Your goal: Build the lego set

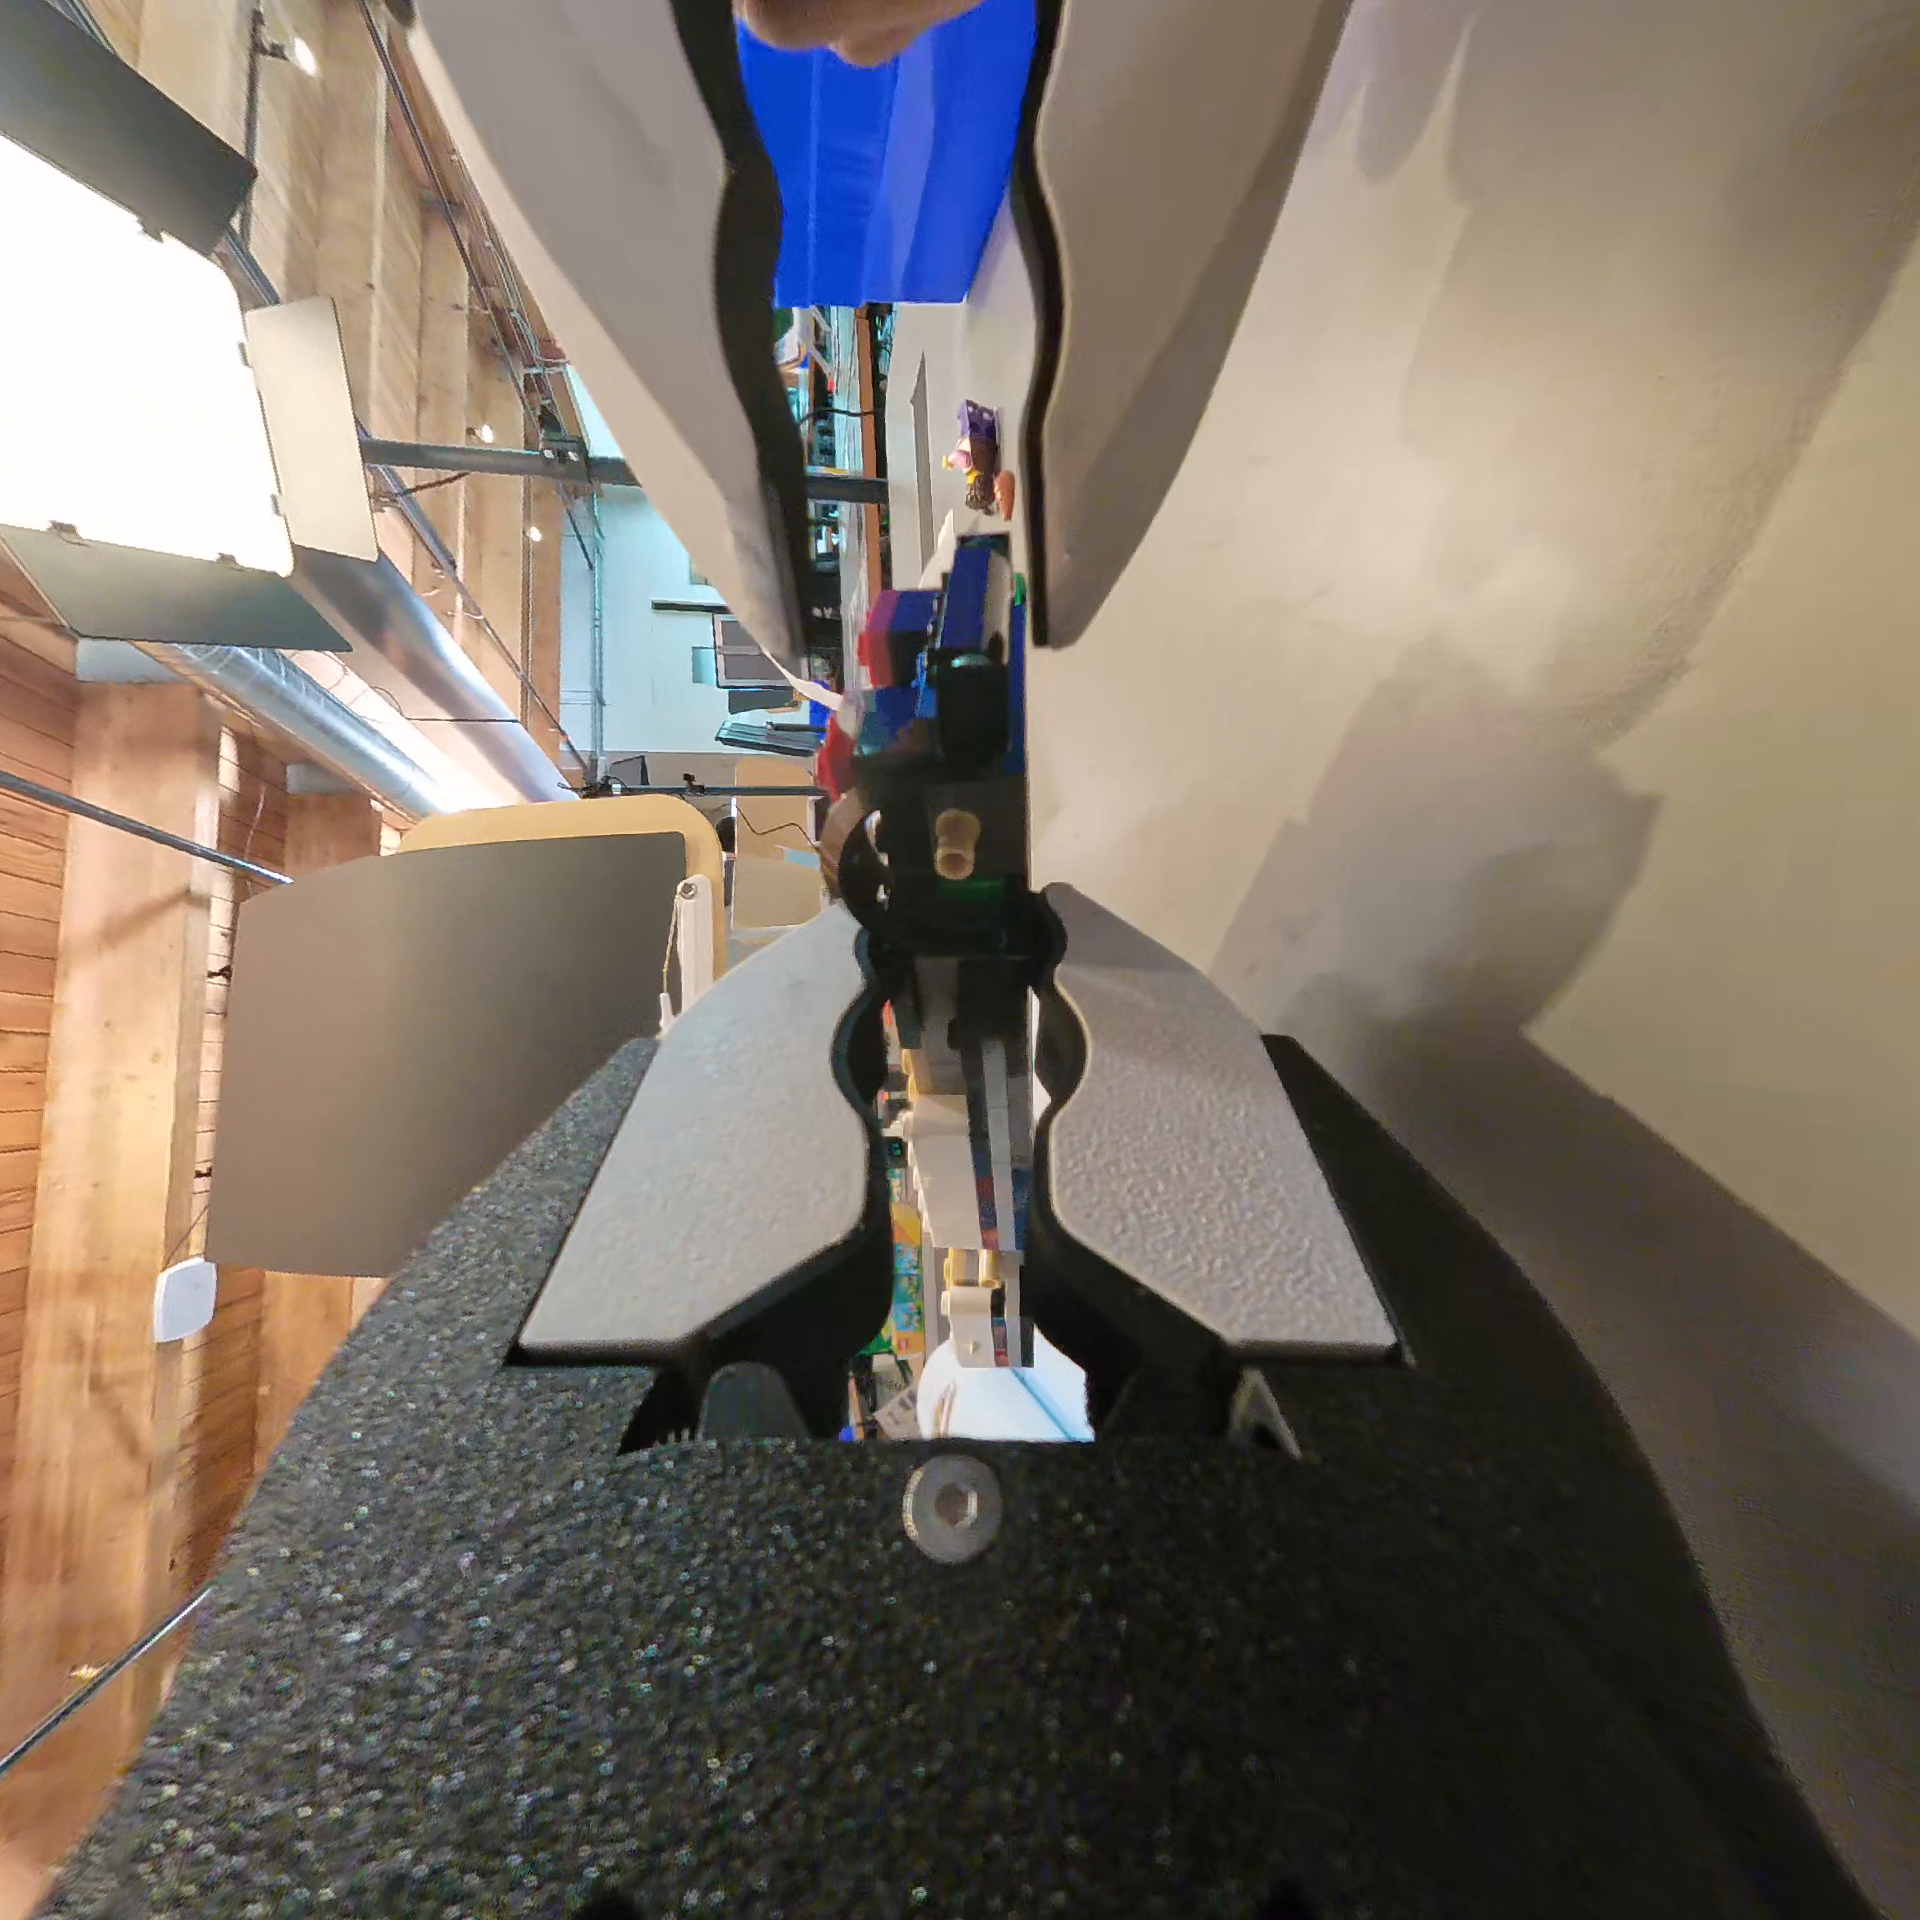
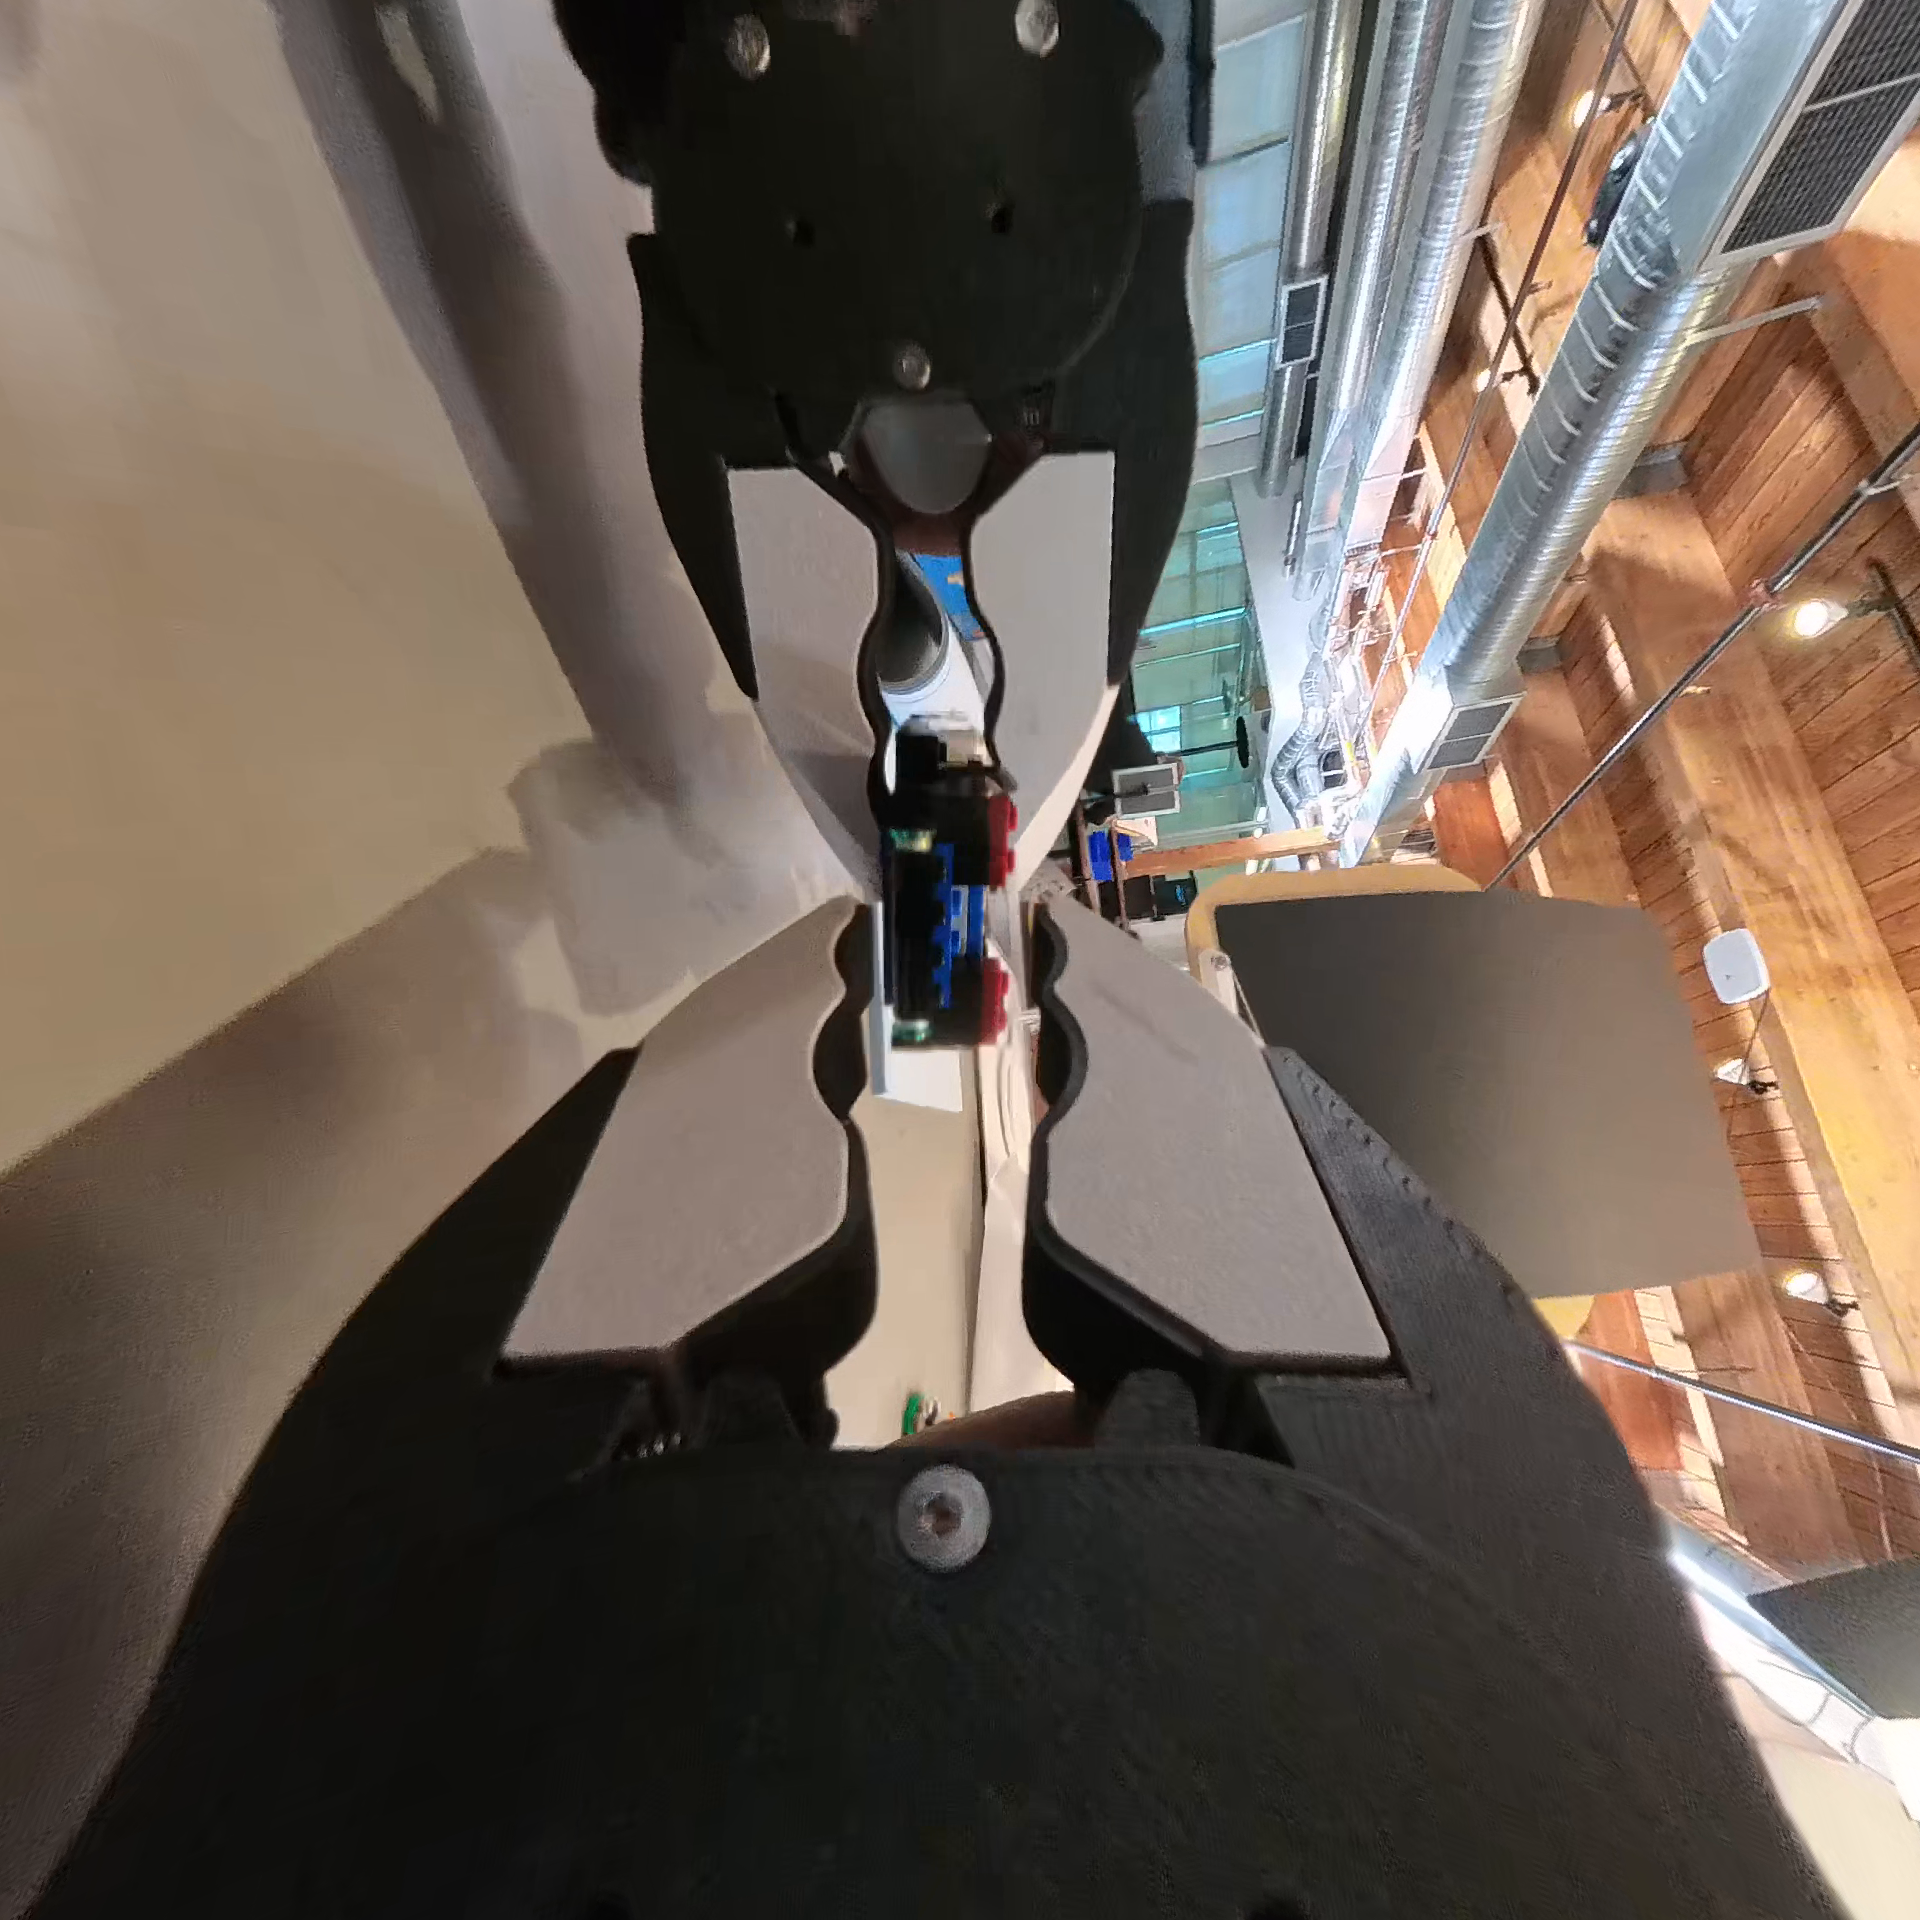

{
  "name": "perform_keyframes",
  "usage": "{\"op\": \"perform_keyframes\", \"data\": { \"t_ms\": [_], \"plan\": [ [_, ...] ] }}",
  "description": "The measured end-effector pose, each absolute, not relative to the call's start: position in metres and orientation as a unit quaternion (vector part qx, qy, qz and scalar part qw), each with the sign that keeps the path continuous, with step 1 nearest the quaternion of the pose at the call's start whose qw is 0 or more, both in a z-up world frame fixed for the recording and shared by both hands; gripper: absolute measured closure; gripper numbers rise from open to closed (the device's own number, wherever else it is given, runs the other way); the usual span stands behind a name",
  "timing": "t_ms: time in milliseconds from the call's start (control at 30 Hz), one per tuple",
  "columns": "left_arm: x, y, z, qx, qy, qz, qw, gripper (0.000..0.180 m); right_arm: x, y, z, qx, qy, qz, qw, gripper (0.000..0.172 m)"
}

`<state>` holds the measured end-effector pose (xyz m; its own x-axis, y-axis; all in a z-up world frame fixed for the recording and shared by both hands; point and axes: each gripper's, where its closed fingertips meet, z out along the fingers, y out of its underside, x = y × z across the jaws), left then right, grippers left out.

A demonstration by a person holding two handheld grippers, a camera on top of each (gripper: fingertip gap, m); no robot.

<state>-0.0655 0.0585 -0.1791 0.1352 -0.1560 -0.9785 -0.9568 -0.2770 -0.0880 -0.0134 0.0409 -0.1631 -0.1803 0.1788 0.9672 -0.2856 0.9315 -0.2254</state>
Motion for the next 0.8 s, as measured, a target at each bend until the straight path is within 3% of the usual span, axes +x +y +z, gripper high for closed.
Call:
{"op": "perform_keyframes", "data": {
  "t_ms": [300, 500, 800],
  "plan": [
    [-0.066, 0.056, -0.177, -0.642, 0.425, 0.479, 0.422, 0.155, -0.021, 0.045, -0.164, 0.016, -0.733, 0.147, 0.664, 0.159],
    [-0.064, 0.054, -0.183, -0.647, 0.441, 0.460, 0.418, 0.152, -0.022, 0.050, -0.166, 0.014, -0.736, 0.150, 0.661, 0.158],
    [-0.056, 0.035, -0.184, -0.704, 0.437, 0.311, 0.467, 0.134, -0.025, 0.067, -0.178, 0.021, -0.752, 0.132, 0.645, 0.158]
  ]
}}
